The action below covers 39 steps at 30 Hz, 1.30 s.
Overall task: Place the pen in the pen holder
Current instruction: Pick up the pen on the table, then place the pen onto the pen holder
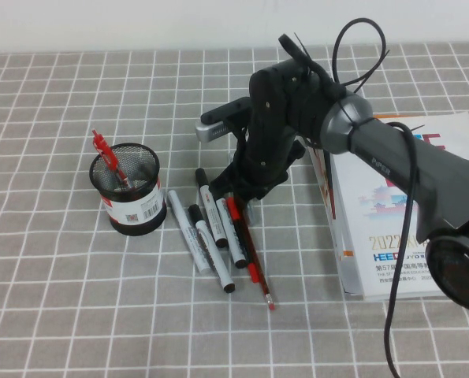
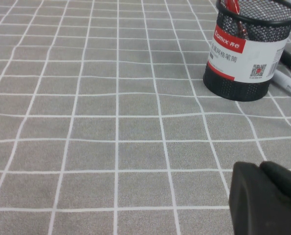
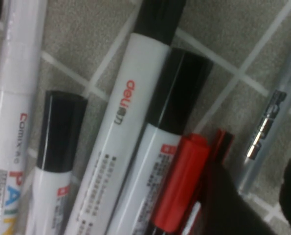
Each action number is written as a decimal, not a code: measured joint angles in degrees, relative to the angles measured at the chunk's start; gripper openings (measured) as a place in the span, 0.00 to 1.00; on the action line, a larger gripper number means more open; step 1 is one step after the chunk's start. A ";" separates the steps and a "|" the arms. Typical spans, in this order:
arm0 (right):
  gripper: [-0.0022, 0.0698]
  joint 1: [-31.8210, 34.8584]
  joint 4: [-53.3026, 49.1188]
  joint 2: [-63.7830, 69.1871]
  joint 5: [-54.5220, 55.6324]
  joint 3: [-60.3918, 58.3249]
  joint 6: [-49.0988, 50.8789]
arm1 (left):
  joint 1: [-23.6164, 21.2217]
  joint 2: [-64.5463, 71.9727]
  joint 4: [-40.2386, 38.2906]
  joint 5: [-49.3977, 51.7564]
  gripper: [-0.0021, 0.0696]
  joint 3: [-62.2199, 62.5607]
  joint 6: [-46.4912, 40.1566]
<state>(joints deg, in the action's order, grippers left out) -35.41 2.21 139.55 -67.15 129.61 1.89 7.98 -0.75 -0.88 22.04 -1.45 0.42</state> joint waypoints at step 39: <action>0.06 1.21 16.54 -27.55 24.92 -26.58 -6.02 | 0.00 0.00 0.00 0.00 0.02 0.00 0.00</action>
<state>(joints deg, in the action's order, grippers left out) -34.20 18.76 112.00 -42.23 103.02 -4.12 7.98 -0.75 -0.88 22.04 -1.45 0.42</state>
